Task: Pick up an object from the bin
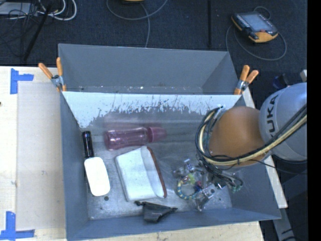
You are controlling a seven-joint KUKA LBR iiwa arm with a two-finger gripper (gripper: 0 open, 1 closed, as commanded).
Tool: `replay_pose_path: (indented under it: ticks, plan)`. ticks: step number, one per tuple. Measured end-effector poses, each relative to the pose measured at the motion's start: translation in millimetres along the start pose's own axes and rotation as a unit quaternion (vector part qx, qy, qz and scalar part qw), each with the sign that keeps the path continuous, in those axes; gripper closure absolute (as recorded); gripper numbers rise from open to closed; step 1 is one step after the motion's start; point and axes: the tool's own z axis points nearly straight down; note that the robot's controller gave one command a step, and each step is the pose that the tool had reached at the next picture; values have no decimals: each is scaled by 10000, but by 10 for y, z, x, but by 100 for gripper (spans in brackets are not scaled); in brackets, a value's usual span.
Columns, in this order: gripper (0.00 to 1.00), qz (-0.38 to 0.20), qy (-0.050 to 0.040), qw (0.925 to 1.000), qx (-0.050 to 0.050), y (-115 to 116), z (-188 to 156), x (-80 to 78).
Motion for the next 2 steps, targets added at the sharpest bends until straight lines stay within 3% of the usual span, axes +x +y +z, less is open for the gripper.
replay_pose_path:
  ticks: [1,2]
  plan:
    - [0,-858,-23,9963,13,18,-170,9]
    - [0,-1308,-24,9914,4,-170,-98,168]
